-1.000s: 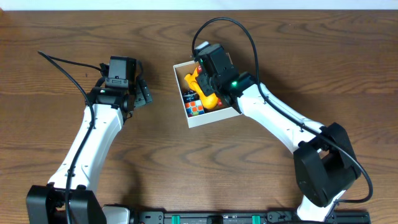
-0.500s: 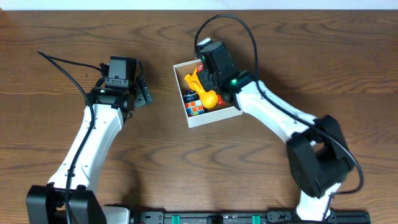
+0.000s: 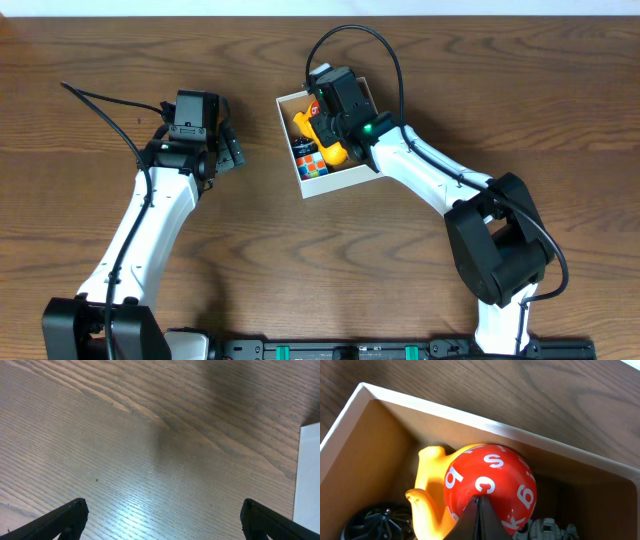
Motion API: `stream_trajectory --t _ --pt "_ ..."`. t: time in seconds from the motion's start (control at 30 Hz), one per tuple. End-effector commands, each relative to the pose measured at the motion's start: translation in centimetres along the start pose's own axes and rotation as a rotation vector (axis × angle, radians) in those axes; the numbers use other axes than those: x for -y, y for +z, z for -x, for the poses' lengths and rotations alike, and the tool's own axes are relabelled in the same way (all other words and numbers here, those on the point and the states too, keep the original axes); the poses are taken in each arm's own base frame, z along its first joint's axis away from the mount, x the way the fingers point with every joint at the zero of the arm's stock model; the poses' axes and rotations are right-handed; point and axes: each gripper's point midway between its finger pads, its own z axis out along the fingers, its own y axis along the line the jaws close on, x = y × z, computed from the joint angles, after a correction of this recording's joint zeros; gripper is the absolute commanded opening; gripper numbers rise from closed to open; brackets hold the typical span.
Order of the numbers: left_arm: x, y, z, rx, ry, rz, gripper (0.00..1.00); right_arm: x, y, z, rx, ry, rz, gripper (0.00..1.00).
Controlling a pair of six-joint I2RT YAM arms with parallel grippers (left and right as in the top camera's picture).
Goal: Pack container
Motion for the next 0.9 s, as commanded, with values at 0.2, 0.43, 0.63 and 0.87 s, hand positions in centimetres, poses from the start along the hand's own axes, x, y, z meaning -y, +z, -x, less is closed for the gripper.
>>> stream_trajectory --t 0.2,0.43,0.63,0.87 --pt "-0.3 0.2 0.1 -0.002 0.008 0.016 0.98 0.2 0.8 -3.3 -0.087 -0.006 -0.005 0.27" --pt "-0.3 0.2 0.1 -0.002 0.008 0.016 0.98 1.9 -4.0 1.6 0.048 0.003 -0.072 0.7" --pt "-0.3 0.2 0.1 -0.002 0.008 0.016 0.98 5.3 -8.1 4.6 0.143 0.044 -0.178 0.98" --pt "-0.3 0.2 0.1 -0.002 0.008 0.016 0.98 9.0 -10.7 6.0 0.197 0.097 -0.231 0.99"
